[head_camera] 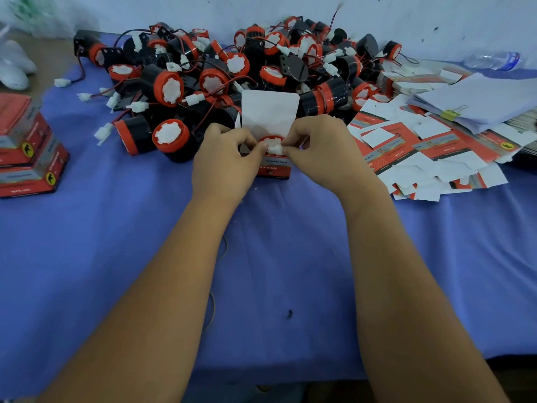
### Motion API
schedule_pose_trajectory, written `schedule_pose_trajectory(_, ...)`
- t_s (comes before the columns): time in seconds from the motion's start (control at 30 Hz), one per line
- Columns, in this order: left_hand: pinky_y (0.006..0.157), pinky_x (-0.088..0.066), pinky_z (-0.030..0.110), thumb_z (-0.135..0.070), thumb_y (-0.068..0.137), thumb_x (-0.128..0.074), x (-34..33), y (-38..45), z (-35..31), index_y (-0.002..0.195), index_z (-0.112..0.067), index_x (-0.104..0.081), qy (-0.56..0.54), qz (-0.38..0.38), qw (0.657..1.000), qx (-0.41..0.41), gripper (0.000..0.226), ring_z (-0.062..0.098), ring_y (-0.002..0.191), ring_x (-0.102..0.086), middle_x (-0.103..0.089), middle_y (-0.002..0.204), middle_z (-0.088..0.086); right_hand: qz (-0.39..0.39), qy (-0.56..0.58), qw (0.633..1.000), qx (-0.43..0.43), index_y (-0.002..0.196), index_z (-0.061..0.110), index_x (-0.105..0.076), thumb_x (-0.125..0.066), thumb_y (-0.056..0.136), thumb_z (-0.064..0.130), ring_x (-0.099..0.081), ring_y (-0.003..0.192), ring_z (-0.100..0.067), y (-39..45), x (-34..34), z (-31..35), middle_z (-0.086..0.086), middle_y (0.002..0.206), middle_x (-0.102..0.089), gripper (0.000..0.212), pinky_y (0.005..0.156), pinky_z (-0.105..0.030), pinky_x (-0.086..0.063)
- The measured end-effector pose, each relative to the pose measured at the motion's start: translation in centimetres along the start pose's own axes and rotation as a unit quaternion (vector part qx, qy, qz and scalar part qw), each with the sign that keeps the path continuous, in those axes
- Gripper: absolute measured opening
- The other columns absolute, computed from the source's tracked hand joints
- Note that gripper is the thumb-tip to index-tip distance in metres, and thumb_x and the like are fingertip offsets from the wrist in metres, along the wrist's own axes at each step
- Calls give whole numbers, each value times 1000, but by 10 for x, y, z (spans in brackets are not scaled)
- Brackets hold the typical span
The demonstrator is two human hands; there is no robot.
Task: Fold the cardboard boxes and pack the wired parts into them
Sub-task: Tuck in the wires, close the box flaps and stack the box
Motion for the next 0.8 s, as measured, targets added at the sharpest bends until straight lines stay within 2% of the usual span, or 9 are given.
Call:
schedule_pose_trajectory(0.13,60,-26,9,-37,95,-62,-1,0,1,90,-22,-70,2,2,1000,-11,18,8,83,-43,-44,101,-6,-39,-20,999,14,90,16,-73,-66,88,15,-52,95,-17,1,-3,4,6,86,-65,7,96,-32,-37)
schedule_pose_trajectory(0.27,60,-29,13,-32,93,-58,-4,-1,2,87,-23,-70,-15,14,1000,-9,16,7,81,-43,-46,98,-8,-110,13,994,13,89,17,-76,-71,83,11,-27,84,18,-1,0,7,22,70,-37,10,84,-24,-22)
schedule_pose_trajectory(0.33,60,-31,16,-31,90,-58,-2,-3,0,87,-32,-61,-31,13,999,-9,4,9,79,-45,-48,95,-9,-145,35,989,1,92,19,-76,-69,79,6,-13,86,36,-4,1,8,24,71,-31,19,83,-26,-23)
schedule_pose_trajectory(0.4,56,-35,21,-30,85,-58,1,-4,-2,96,-38,-45,-60,3,998,-14,18,12,74,-50,-51,90,-10,-187,63,980,-7,91,19,-76,-67,75,0,-10,90,40,-8,2,10,26,69,-30,27,86,-34,-32)
schedule_pose_trajectory(0.53,58,-46,25,-29,80,-63,5,-6,-2,117,-30,-39,-114,-3,993,-7,44,5,78,-58,-55,87,-19,-217,87,972,-32,89,23,-75,-67,75,2,-13,88,37,-8,-1,7,24,68,-31,27,86,-45,-43)
schedule_pose_trajectory(0.6,63,-49,26,-32,78,-64,3,-6,-1,116,-32,-43,-134,8,991,3,43,3,82,-59,-57,89,-22,-213,62,974,-47,91,24,-75,-69,77,6,-24,80,13,-5,-5,6,21,70,-32,24,87,-42,-42)
schedule_pose_trajectory(0.63,66,-49,25,-32,77,-63,2,-6,-1,113,-34,-44,-148,13,989,8,41,2,83,-59,-58,89,-22,-214,42,975,-43,90,24,-75,-71,77,8,-20,75,0,-4,-5,7,19,69,-38,21,87,-39,-40)
schedule_pose_trajectory(0.7,67,-48,20,-29,75,-61,2,-5,1,110,-35,-48,-177,15,984,20,38,-2,82,-58,-59,90,-21,-183,-9,983,-33,89,25,-76,-69,82,15,-22,84,-5,1,-10,10,13,79,-62,13,85,-29,-26)
schedule_pose_trajectory(0.8,68,-47,16,-24,83,-58,1,-3,10,109,-33,-58,-229,14,972,58,28,-5,77,-56,-62,89,-19,-126,-70,989,-26,95,29,-77,-62,91,23,-37,94,-13,6,-19,9,14,104,-69,17,77,-26,-15)
Point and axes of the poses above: each hand's wrist, its own y-axis towards the middle knuckle, its own x-axis out of the back of the hand, z = x × y, the point moved 10 cm from there along y, towards the middle knuckle
